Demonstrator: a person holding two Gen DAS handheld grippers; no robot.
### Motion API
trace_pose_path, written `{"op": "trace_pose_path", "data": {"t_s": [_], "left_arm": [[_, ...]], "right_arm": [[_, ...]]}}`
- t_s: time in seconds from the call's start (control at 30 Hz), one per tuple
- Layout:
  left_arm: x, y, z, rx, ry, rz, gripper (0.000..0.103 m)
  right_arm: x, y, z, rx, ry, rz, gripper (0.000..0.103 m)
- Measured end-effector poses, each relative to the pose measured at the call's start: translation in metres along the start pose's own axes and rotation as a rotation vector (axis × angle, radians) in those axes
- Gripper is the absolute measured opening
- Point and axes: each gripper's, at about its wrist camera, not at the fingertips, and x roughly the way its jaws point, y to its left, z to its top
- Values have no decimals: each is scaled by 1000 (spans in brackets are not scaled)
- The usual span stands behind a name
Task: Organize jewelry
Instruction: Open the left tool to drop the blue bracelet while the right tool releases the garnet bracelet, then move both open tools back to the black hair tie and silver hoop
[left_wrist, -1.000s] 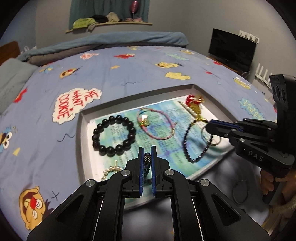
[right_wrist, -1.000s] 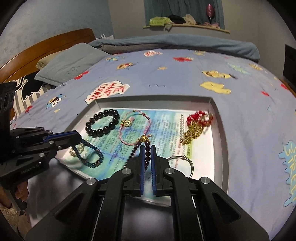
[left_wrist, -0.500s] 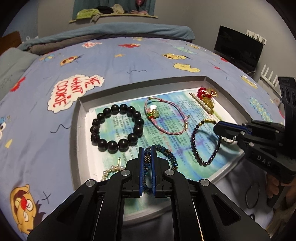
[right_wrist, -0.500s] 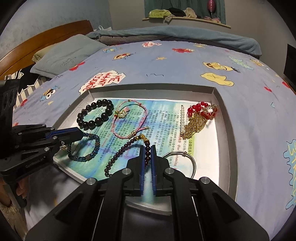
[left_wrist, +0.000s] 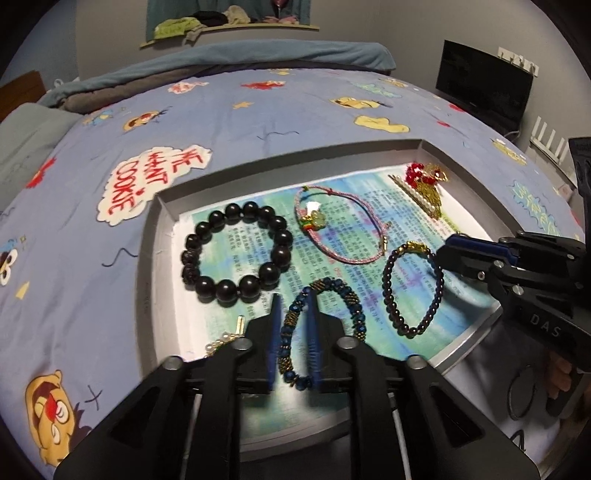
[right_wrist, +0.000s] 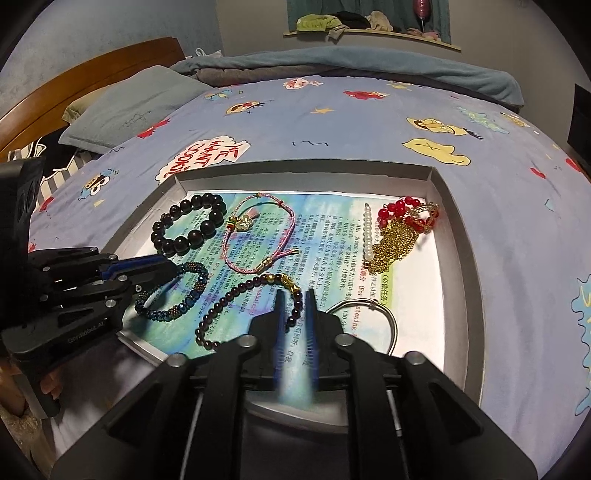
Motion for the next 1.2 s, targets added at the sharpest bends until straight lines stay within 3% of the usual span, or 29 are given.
{"op": "trace_pose_path", "data": {"t_s": [0.2, 0.33, 0.43, 0.57, 0.7, 0.8, 1.03, 1.2], "left_arm": [[-11, 1, 1, 1, -18, 19, 24], [-21, -1, 1, 5, -40, 47, 39], [-29, -3, -2, 19, -49, 70, 40], [-40, -2, -7, 13, -69, 95, 54], [-50, 0, -13, 12, -73, 114, 58], [-60, 1, -18, 13, -87, 124, 70], [-87, 2, -32, 9, -117, 149, 80], [-102, -1, -41, 1, -125, 149, 89]], "right_arm": [[-9, -1, -1, 8, -9, -5, 25], [-17, 3, -3, -5, -21, -10, 34], [-26, 4, -6, -11, -34, -20, 47], [-38, 4, -10, -3, -54, -27, 53], [-48, 6, -15, -5, -59, -36, 62], [-56, 6, -18, -5, -70, -42, 69], [-78, 8, -29, -2, -92, -35, 88], [-95, 12, -36, -10, -117, -36, 97]]}}
